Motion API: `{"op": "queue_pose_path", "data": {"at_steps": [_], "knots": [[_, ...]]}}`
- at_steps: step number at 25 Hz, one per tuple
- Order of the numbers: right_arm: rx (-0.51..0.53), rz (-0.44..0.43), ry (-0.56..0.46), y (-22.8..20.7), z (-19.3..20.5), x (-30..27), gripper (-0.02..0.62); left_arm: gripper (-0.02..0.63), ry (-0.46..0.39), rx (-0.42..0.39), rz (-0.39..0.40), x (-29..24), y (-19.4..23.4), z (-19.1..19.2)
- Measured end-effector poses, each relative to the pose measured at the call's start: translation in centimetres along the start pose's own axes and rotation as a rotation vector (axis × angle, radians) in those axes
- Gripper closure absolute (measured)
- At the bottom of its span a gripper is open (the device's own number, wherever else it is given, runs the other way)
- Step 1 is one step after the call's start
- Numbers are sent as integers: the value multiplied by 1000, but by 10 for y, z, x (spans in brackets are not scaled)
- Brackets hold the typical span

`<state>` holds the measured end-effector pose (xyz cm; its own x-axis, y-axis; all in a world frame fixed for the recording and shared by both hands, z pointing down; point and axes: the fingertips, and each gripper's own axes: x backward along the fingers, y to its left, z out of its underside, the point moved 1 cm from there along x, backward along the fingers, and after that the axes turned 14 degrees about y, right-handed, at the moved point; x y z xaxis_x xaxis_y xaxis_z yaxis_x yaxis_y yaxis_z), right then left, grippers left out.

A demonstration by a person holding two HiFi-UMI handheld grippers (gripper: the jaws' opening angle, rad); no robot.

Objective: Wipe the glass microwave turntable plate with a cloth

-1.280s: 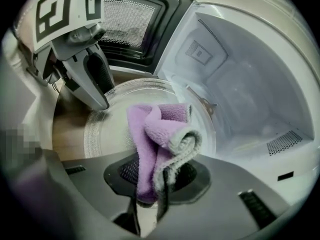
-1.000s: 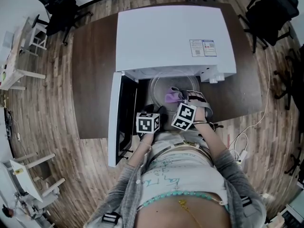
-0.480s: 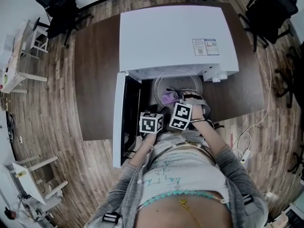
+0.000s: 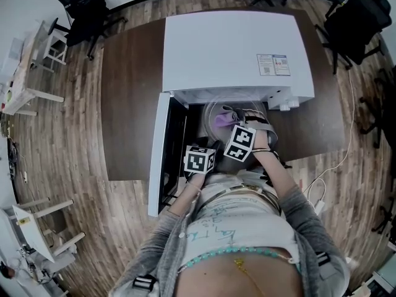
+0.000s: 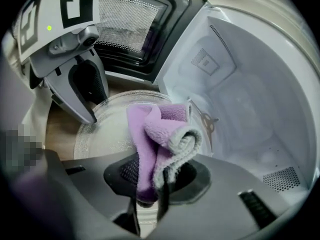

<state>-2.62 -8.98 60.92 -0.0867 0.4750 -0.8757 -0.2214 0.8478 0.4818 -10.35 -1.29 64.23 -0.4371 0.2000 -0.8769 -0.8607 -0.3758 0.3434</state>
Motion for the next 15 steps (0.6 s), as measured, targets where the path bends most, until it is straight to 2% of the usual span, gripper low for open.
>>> {"op": "queue_pose_path", "data": {"at_steps": [15], "knots": [[-112,9,84,-4,54,-2,480,405,5,18,-2,2,1,1]]}}
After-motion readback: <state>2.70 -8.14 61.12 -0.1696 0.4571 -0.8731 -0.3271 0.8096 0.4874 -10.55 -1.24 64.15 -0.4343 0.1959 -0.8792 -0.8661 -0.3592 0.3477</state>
